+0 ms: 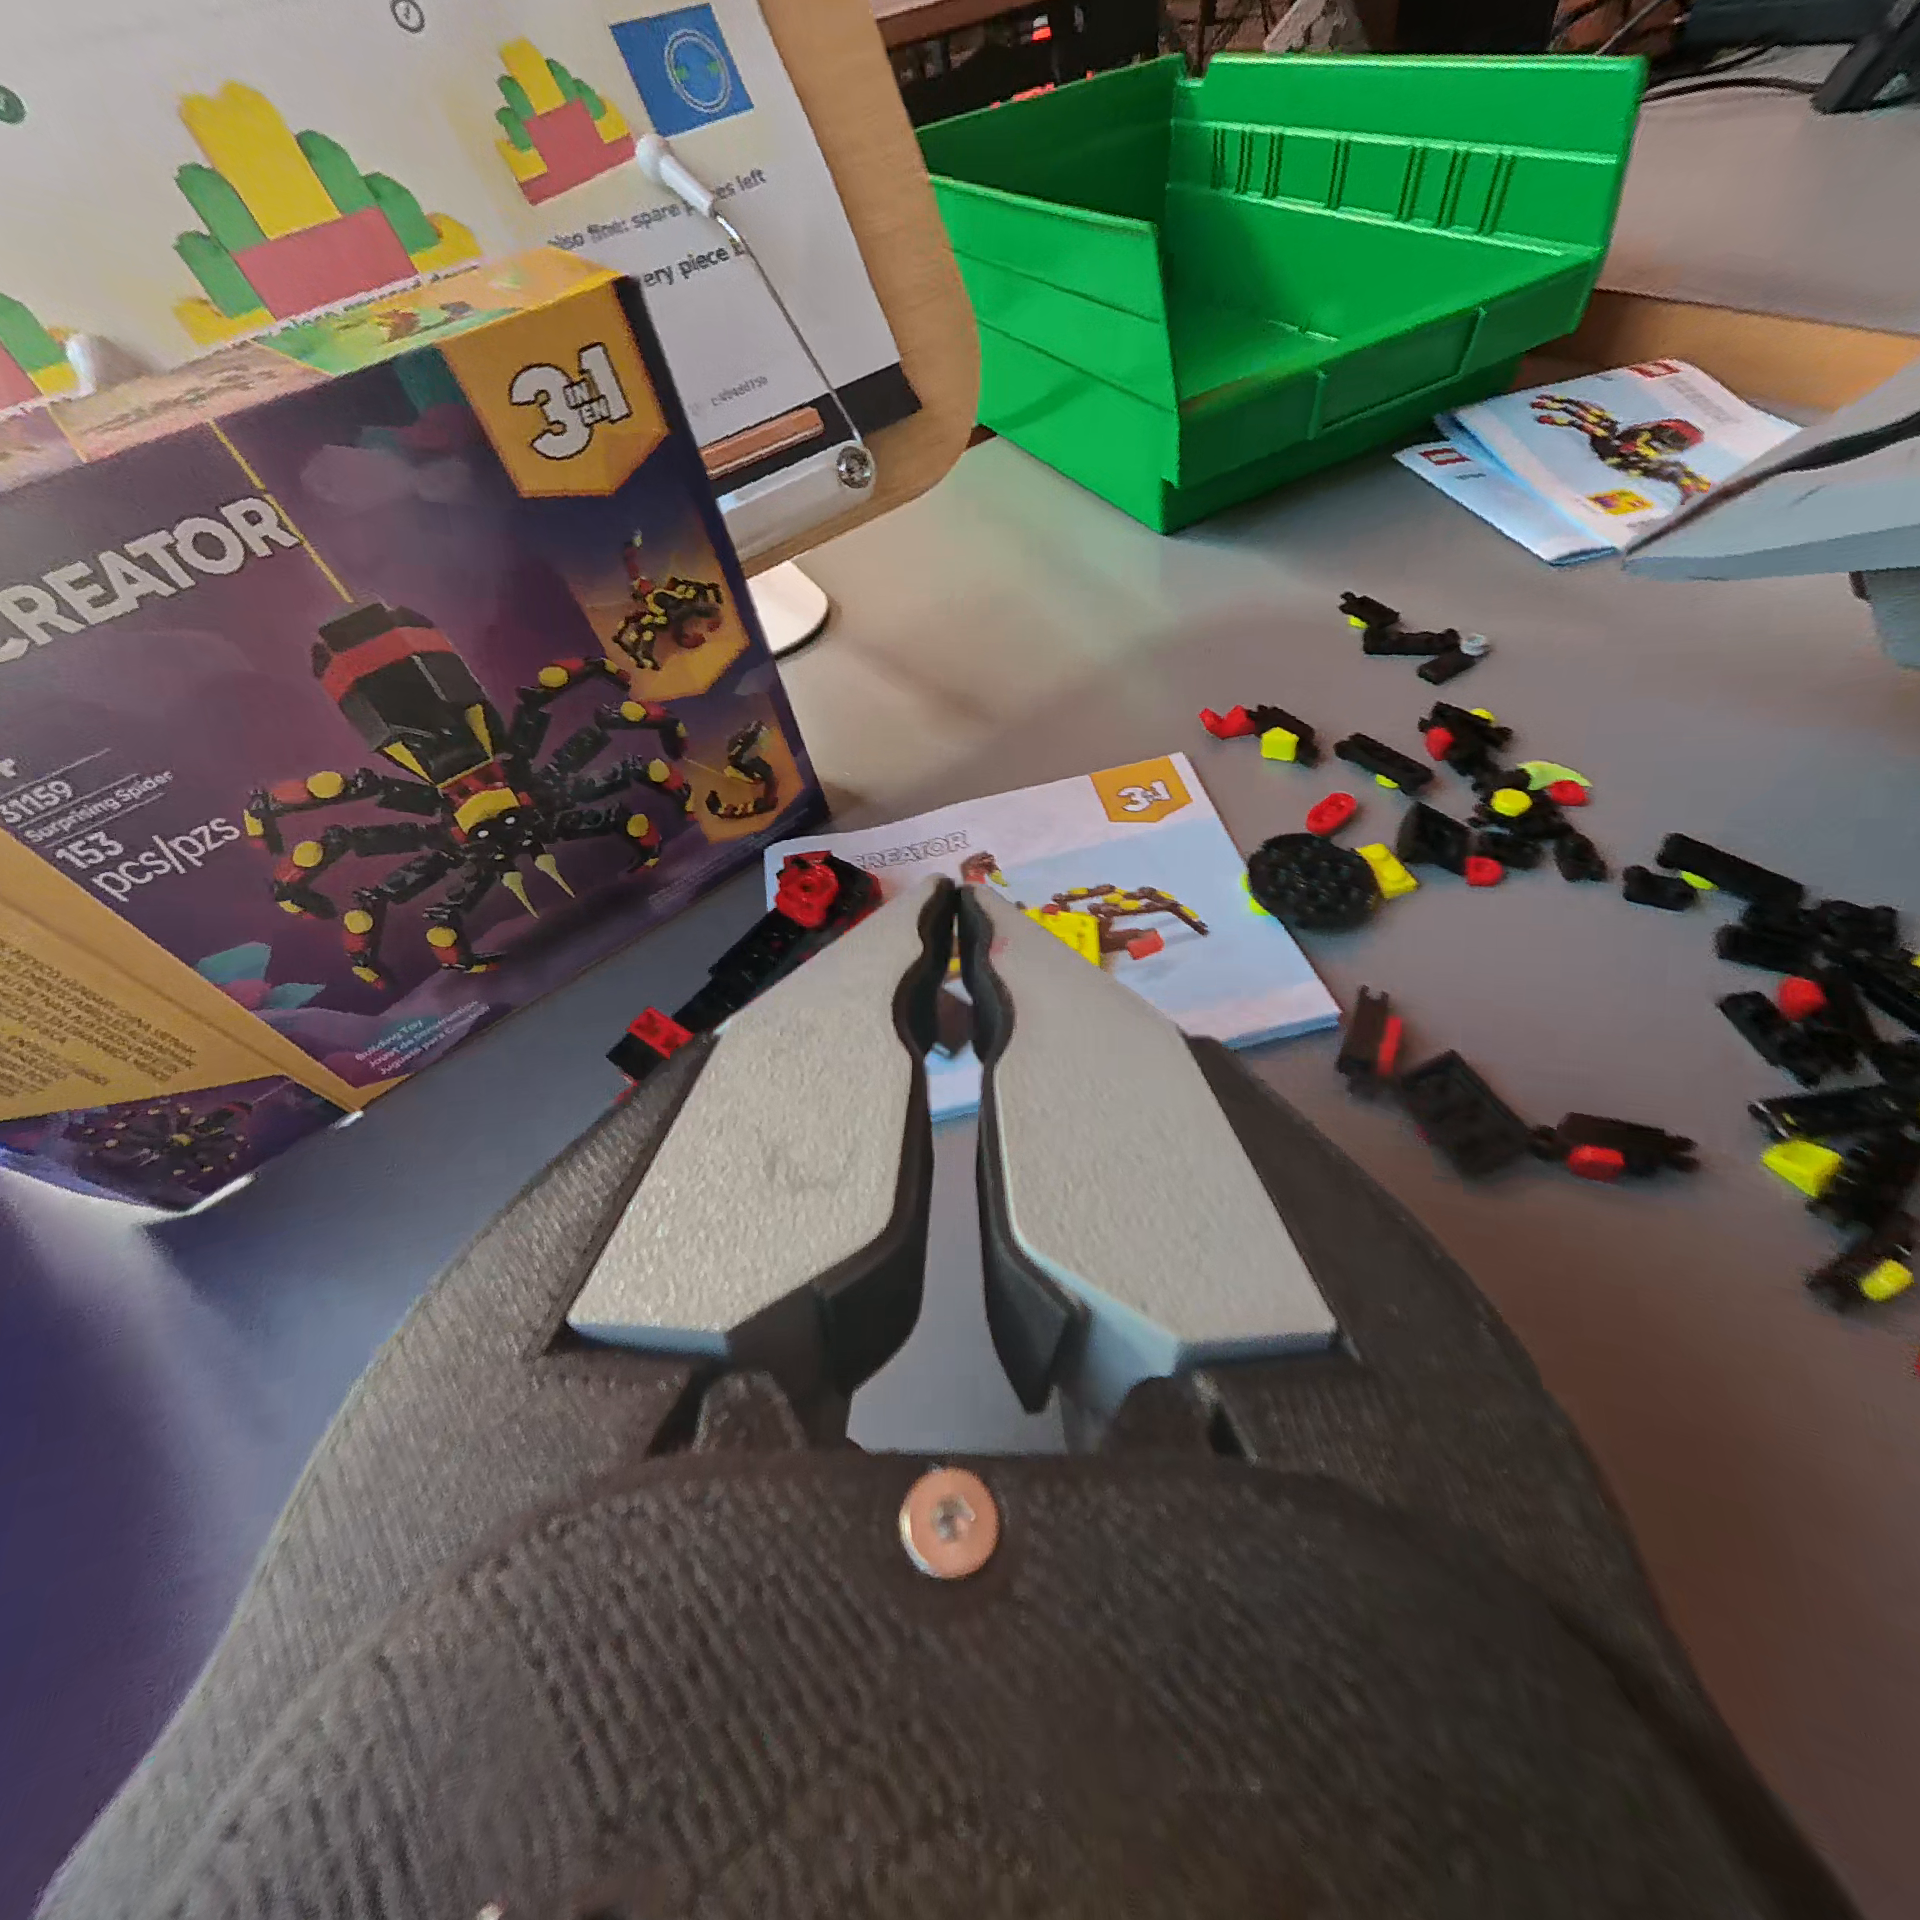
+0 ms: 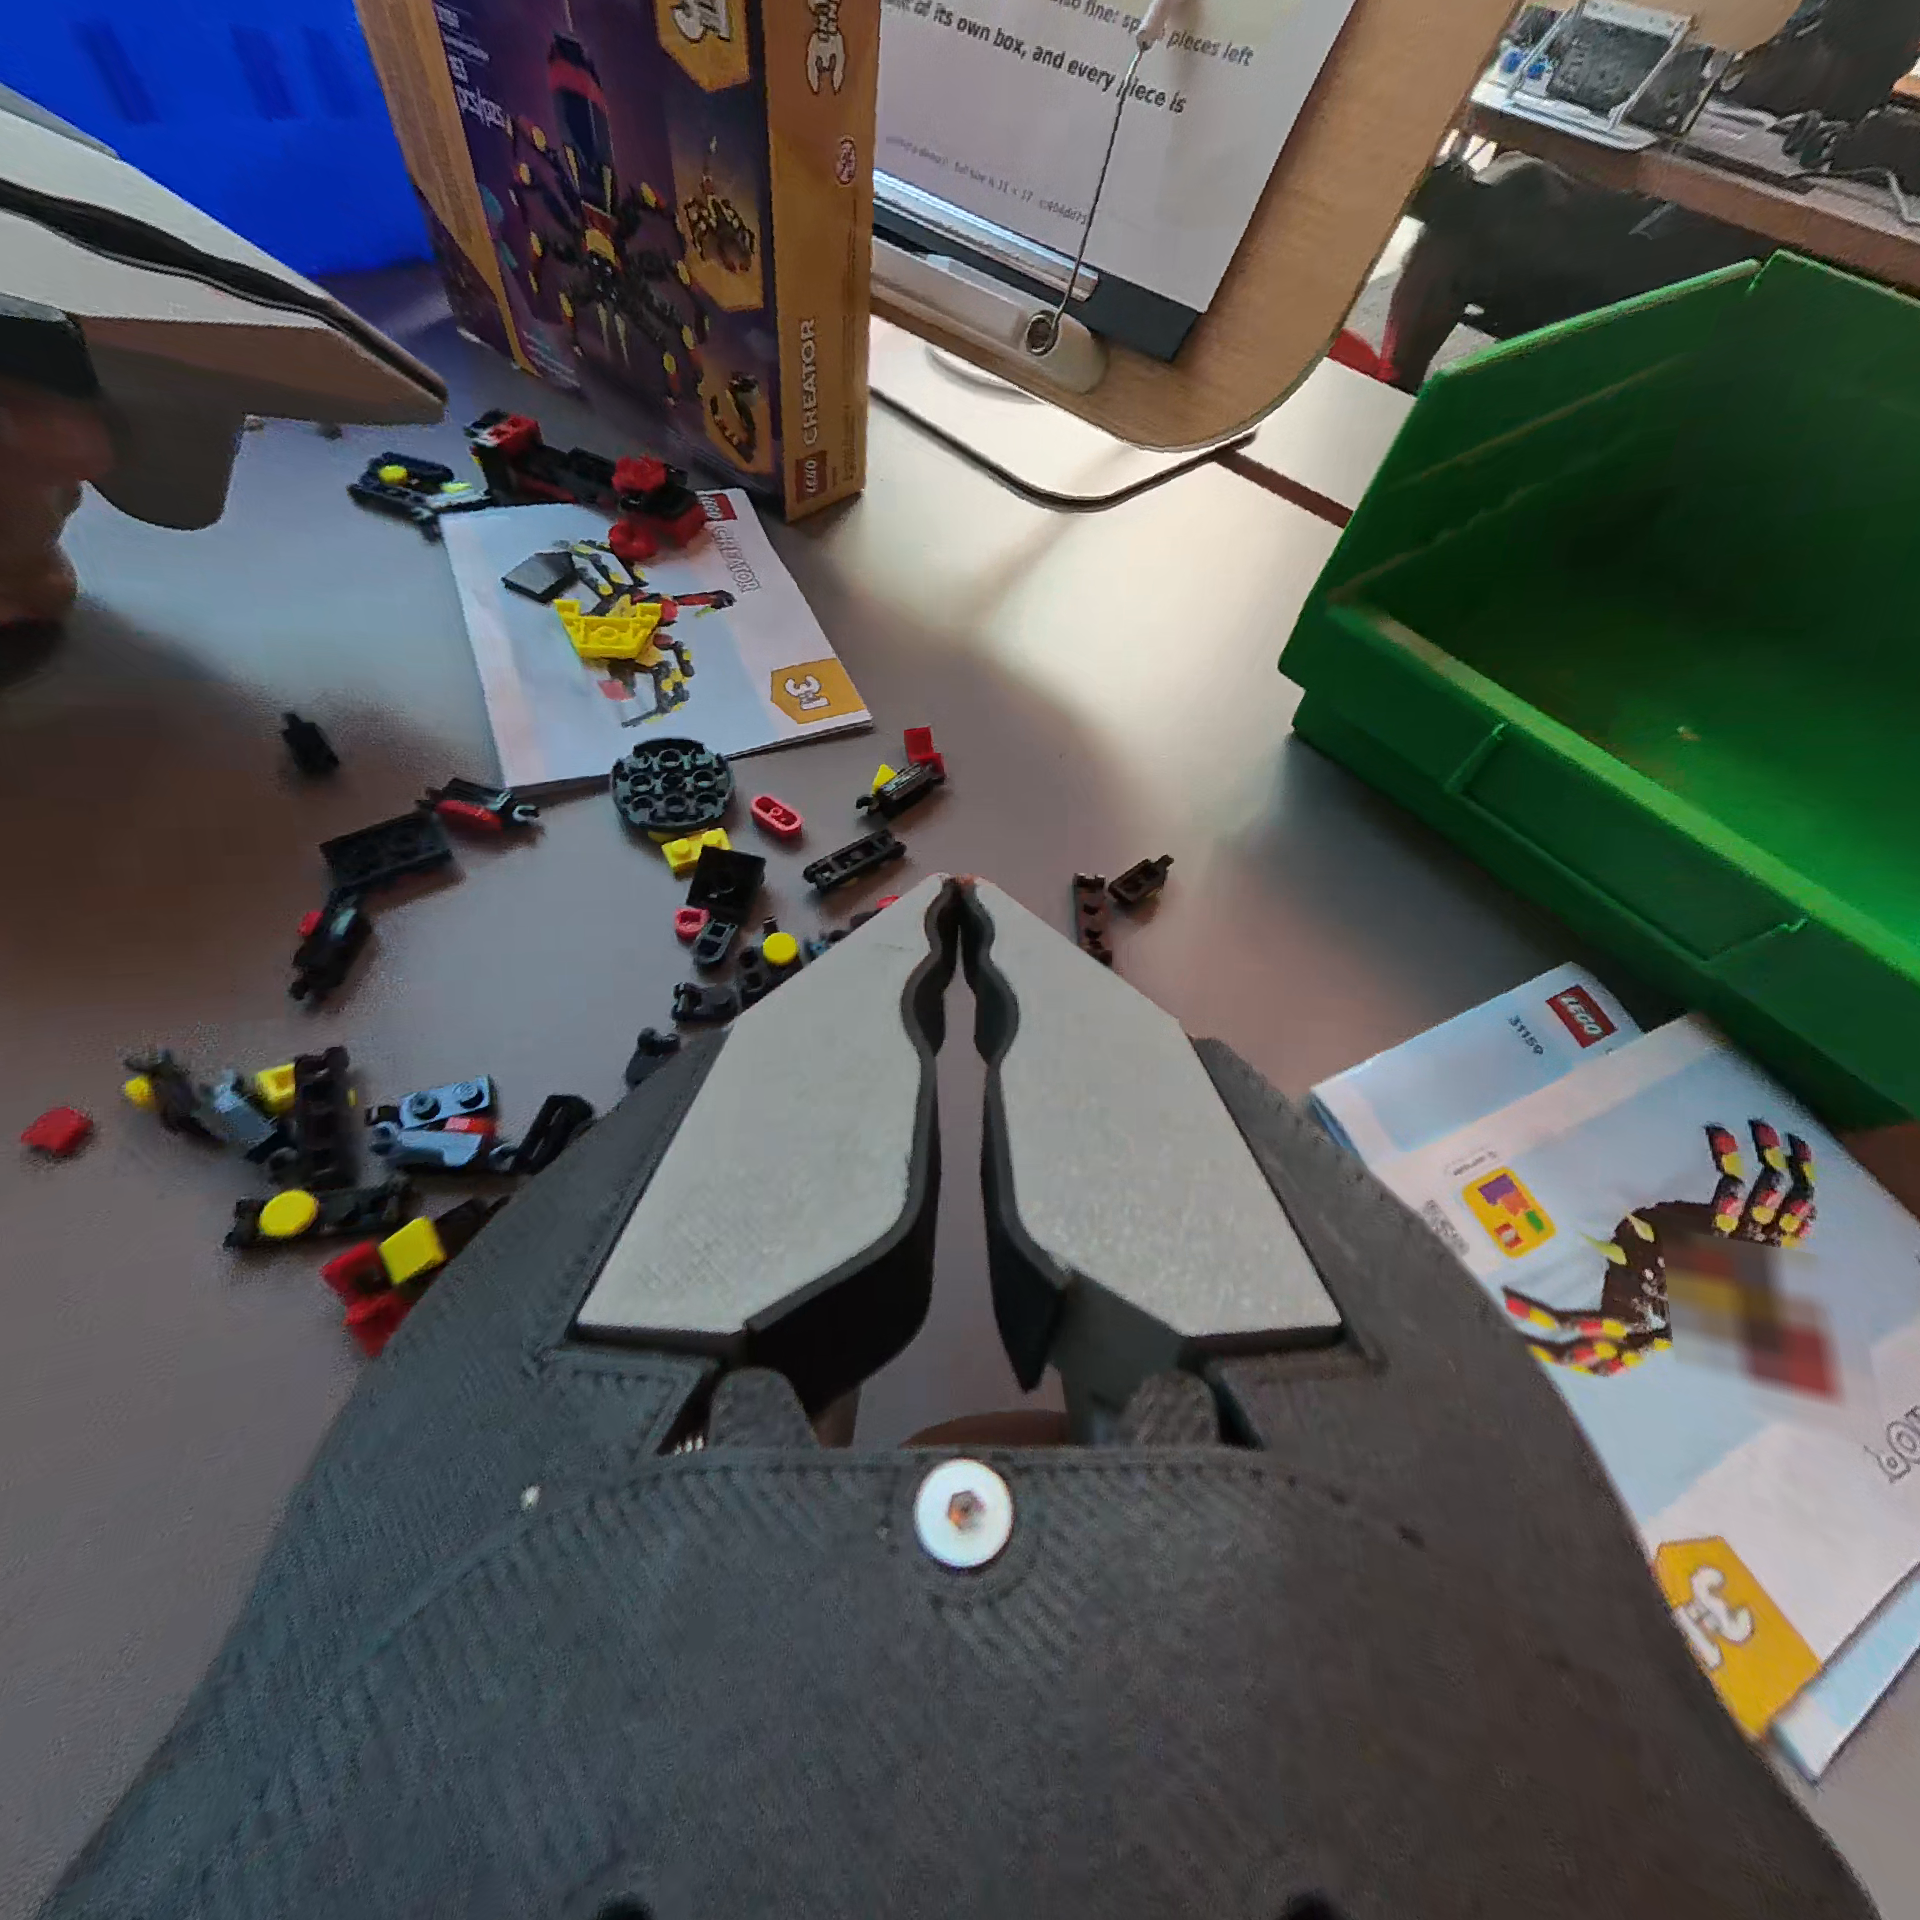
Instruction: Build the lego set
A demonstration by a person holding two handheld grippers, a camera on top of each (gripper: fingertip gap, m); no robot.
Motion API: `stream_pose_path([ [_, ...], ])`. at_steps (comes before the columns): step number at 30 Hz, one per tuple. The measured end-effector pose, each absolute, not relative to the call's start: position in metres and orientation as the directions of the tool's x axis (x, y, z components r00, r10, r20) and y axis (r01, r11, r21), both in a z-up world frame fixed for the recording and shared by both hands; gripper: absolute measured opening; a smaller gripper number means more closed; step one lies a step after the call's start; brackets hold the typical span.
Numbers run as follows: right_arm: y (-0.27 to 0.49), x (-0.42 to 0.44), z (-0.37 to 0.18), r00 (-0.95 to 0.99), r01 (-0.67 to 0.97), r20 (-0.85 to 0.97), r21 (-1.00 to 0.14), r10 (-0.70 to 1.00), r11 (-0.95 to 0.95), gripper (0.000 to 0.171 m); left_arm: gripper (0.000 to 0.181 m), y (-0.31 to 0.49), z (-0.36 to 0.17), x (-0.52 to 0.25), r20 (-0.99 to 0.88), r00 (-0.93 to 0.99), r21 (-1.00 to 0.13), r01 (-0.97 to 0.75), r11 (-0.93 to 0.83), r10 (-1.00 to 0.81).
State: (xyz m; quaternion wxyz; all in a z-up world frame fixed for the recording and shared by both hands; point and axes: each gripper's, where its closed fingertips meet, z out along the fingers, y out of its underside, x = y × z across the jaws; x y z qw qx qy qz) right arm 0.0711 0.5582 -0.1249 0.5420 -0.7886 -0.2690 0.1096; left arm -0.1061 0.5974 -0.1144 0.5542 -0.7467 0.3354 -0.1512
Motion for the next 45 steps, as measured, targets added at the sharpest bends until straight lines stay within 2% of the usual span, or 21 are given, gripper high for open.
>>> stream_pose_path([
  [8, 0.615, 0.075, -0.109, 0.838, 0.228, 0.091, -0.954, 0.539, -0.193, 0.000, 0.000, 0.628, -0.131, -0.096, -0.138, 0.652, -0.885, -0.420, -0.203, -0.746],
  [10, 0.625, 0.080, -0.096, 0.861, 0.176, 0.092, -0.976, 0.500, -0.124, 0.000, 0.000, 0.626, -0.137, -0.092, -0.144, 0.630, -0.867, -0.452, -0.210, -0.763],
  [13, 0.622, 0.087, -0.064, 0.885, 0.077, 0.112, -0.993, 0.453, 0.094, 0.000, 0.000, 0.619, -0.137, -0.087, -0.187, 0.555, -0.855, -0.498, -0.145, -0.810],
  [14, 0.621, 0.087, -0.060, 0.883, 0.056, 0.109, -0.990, 0.457, 0.128, 0.000, 0.008, 0.620, -0.135, -0.087, -0.225, 0.532, -0.847, -0.520, -0.106, -0.816],
  [17, 0.629, 0.076, -0.064, 0.845, 0.048, 0.089, -0.995, 0.528, 0.091, 0.000, 0.018, 0.631, -0.144, -0.096, -0.355, 0.423, -0.748, -0.664, -0.019, -0.833],
  [19, 0.634, 0.073, -0.064, 0.845, 0.045, 0.087, -0.995, 0.527, 0.091, 0.000, 0.024, 0.643, -0.160, -0.102, -0.370, 0.360, -0.669, -0.743, -0.023, -0.856],
  [22, 0.632, 0.066, -0.065, 0.834, 0.076, 0.118, -0.992, 0.538, 0.100, 0.000, 0.023, 0.669, -0.164, -0.105, -0.392, 0.364, -0.661, -0.750, -0.017, -0.845],
  [26, 0.624, 0.064, -0.063, 0.833, 0.095, 0.152, -0.987, 0.531, 0.133, 0.000, 0.013, 0.678, -0.165, -0.110, -0.359, 0.382, -0.652, -0.755, -0.064, -0.852],
  [28, 0.620, 0.064, -0.063, 0.832, 0.101, 0.157, -0.986, 0.532, 0.133, 0.000, 0.012, 0.675, -0.159, -0.113, -0.286, 0.417, -0.689, -0.715, -0.117, -0.863],
  [31, 0.614, 0.062, -0.064, 0.825, 0.135, 0.199, -0.978, 0.529, 0.156, 0.000, 0.011, 0.660, -0.130, -0.110, -0.009, 0.492, -0.809, -0.516, -0.283, -0.870],
  [35, 0.591, 0.027, -0.070, 0.699, 0.182, 0.258, -0.966, 0.666, 0.184, 0.000, 0.011, 0.628, -0.086, -0.097, 0.289, 0.421, -0.872, -0.255, -0.417, -0.860],
  [36, 0.584, 0.017, -0.072, 0.672, 0.198, 0.272, -0.962, 0.689, 0.187, 0.003, 0.011, 0.619, -0.079, -0.092, 0.321, 0.396, -0.878, -0.217, -0.427, -0.860],
  [37, 0.578, 0.008, -0.073, 0.651, 0.210, 0.287, -0.958, 0.702, 0.196, 0.016, 0.011, 0.609, -0.073, -0.085, 0.354, 0.362, -0.881, -0.181, -0.437, -0.863],
  [40, 0.557, -0.018, -0.070, 0.601, 0.208, 0.309, -0.951, 0.737, 0.229, 0.021, 0.010, 0.574, -0.057, -0.065, 0.428, 0.227, -0.882, -0.104, -0.459, -0.875],
  [43, 0.536, -0.035, -0.059, 0.547, 0.113, 0.234, -0.972, 0.804, 0.206, 0.027, 0.010, 0.547, -0.043, -0.048, 0.468, 0.114, -0.881, -0.025, -0.473, -0.876],
  [45, 0.529, -0.043, -0.059, 0.512, 0.062, 0.135, -0.991, 0.848, 0.121, 0.037, 0.010, 0.538, -0.035, -0.041, 0.485, 0.064, -0.874, 0.057, -0.482, -0.872],
])
